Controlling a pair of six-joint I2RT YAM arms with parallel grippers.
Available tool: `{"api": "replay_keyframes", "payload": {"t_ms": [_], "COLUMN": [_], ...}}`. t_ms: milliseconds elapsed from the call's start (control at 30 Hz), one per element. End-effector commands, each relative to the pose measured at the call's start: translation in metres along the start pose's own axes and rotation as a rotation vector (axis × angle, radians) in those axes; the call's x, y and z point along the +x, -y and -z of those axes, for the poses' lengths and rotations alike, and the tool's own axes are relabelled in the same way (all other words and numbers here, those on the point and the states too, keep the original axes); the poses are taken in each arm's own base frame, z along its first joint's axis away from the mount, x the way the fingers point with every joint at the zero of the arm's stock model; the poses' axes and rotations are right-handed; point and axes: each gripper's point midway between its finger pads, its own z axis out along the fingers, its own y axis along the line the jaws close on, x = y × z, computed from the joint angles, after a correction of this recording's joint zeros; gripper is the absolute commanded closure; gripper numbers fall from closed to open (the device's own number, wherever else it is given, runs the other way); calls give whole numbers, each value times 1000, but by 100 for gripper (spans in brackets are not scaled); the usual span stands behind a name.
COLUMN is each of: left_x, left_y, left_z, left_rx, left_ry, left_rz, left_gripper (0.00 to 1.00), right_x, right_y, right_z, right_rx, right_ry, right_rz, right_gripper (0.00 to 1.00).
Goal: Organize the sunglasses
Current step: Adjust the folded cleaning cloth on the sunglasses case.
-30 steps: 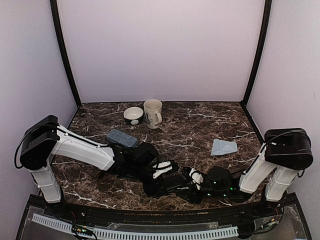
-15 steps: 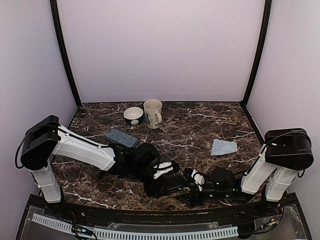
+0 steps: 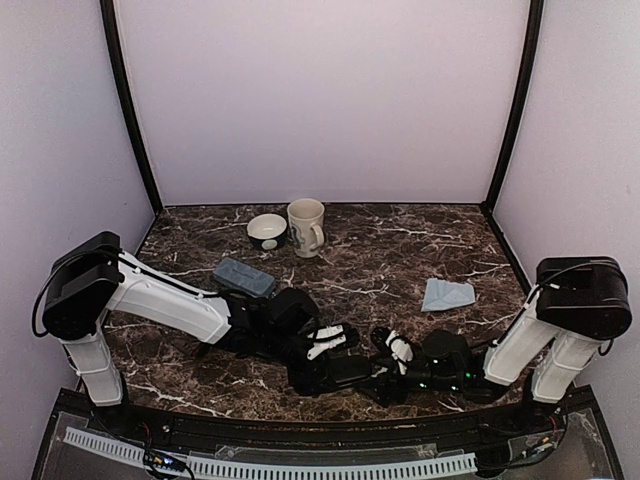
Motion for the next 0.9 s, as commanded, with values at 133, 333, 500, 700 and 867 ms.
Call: {"api": "replay_keyframes", "payload": {"t_ms": [133, 333, 500, 700, 867], "left_x": [38, 44, 50, 55, 65], "left_y": [22, 23, 22, 20, 20], "left_z": [-8, -9, -12, -12, -11], "left_rx": [98, 103, 106, 89, 88], "left_ry": [-107, -125, -143, -161, -184], "left_rz": [13, 10, 10, -1, -15], "left_gripper": [95, 95, 96, 96, 96], "right_x": [28, 30, 33, 36, 41], "right_y": [7, 6, 5, 2, -5], "right_z": [-8, -10, -8, -5, -4], "right_rx": [15, 8, -5, -40, -90], "right_ry": [-116, -124, -134, -147, -170], "right_rz": [1, -1, -8, -8, 14], "right_gripper": [29, 38, 43, 50, 53]}}
